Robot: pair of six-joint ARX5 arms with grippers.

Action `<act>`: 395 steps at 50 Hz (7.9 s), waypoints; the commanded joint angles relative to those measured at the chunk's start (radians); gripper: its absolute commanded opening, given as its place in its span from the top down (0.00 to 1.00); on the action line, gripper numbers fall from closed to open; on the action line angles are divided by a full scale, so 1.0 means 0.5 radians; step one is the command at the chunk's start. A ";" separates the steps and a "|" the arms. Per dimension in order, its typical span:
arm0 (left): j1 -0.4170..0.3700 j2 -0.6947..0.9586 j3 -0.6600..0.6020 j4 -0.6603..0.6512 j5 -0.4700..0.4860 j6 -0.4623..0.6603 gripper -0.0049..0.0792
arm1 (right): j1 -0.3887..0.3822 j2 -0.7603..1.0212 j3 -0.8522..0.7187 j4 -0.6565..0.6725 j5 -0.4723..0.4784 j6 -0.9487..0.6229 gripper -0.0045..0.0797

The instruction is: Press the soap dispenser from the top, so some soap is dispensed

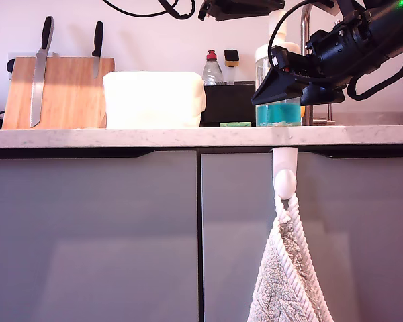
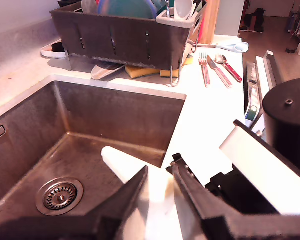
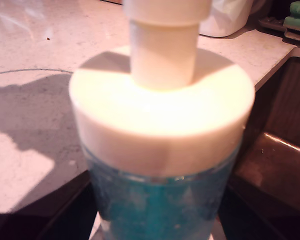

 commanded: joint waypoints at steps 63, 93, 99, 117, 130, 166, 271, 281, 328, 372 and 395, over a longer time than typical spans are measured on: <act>0.017 0.034 0.119 -0.198 0.001 0.063 0.80 | 0.008 0.006 -0.022 -0.031 0.004 -0.013 0.72; 0.014 0.157 0.119 -0.212 -0.021 0.114 0.80 | 0.009 0.006 -0.022 -0.031 0.004 -0.013 0.72; 0.014 0.170 0.119 -0.229 -0.022 0.114 0.80 | 0.009 0.006 -0.022 -0.031 0.004 -0.013 0.72; 0.002 0.182 0.119 -0.241 -0.037 0.114 0.80 | 0.009 0.006 -0.022 -0.031 0.004 -0.013 0.72; -0.008 0.192 0.119 -0.420 -0.112 0.243 0.80 | 0.009 0.006 -0.022 -0.031 0.004 -0.013 0.72; -0.011 0.333 0.118 -0.582 -0.134 0.301 0.80 | 0.008 0.006 -0.022 -0.046 0.010 -0.029 0.72; 0.005 0.269 0.900 -0.907 0.124 0.254 0.80 | 0.008 0.006 -0.022 -0.076 0.005 -0.079 0.72; 0.037 0.269 0.951 -1.099 0.122 0.275 0.80 | 0.008 0.006 -0.022 -0.076 0.004 -0.079 0.72; 0.069 0.269 0.951 -1.345 0.122 0.383 0.63 | 0.022 -0.052 0.014 -0.183 0.003 -0.010 0.42; 0.069 0.269 0.951 -1.443 0.122 0.381 0.63 | 0.075 -0.087 0.069 -0.282 0.109 -0.027 0.36; 0.069 0.269 0.951 -1.465 0.122 0.381 0.63 | 0.106 -0.087 0.070 -0.267 0.193 -0.034 0.32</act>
